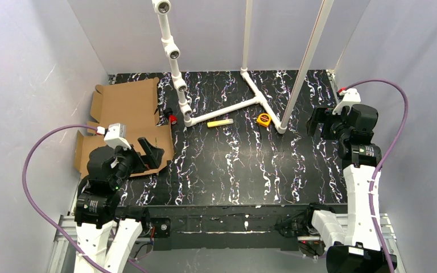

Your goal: Fold the paper box

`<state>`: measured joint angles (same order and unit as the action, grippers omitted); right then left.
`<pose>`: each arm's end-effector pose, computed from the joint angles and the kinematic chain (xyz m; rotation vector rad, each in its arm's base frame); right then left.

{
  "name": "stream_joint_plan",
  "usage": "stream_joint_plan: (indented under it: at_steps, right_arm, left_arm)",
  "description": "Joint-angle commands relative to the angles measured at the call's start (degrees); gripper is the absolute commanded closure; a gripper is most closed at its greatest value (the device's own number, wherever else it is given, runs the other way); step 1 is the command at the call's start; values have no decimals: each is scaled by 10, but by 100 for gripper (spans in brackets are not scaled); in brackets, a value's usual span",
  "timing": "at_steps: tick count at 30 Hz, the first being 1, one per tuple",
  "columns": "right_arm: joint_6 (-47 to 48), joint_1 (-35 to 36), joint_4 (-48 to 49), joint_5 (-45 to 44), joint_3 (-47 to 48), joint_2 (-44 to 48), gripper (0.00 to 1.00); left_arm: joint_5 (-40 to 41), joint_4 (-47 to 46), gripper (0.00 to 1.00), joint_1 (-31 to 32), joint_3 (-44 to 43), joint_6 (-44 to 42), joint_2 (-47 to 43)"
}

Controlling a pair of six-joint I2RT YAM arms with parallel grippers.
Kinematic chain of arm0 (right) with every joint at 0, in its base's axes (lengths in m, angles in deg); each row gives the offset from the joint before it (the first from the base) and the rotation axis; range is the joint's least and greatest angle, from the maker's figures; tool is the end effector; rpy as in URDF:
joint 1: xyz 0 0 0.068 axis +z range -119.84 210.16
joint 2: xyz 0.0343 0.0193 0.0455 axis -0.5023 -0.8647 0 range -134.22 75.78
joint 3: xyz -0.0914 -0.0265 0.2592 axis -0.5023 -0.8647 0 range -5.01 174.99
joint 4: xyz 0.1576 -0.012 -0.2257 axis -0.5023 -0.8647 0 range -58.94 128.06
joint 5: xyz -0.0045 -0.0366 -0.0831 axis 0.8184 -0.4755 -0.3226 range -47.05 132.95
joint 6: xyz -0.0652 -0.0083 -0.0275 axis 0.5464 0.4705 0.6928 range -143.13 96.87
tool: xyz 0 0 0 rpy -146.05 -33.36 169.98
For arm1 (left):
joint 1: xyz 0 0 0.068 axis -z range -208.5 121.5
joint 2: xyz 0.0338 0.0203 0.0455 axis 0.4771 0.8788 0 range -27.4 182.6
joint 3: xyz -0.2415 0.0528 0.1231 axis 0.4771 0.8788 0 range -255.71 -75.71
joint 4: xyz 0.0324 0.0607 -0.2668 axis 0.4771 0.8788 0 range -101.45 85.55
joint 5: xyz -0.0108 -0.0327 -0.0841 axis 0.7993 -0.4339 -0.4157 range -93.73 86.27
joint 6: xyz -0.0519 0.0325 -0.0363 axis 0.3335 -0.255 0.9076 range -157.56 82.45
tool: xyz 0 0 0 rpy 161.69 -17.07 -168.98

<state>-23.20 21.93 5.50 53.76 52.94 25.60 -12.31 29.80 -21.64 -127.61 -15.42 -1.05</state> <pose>0.2169 -0.0203 0.3583 0.0239 1.9962 0.0975 0.1141 -0.0225 0.3629 -0.1431 1.8647 -0.4897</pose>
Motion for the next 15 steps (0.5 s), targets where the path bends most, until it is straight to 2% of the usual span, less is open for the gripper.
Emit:
stream_joint_plan:
  at_steps: [1,9,15]
  right_arm:
    - [-18,0,14,2,1,6,0]
    - [6,1,27,20,-19,-5,0]
    - [164,1,11,236,-43,-59,0]
  left_arm:
    - [-56,16,1,-3,-2,12,-3]
    - [-135,24,1,-2,27,26,4]
    - [-141,43,1,-3,56,33,-11]
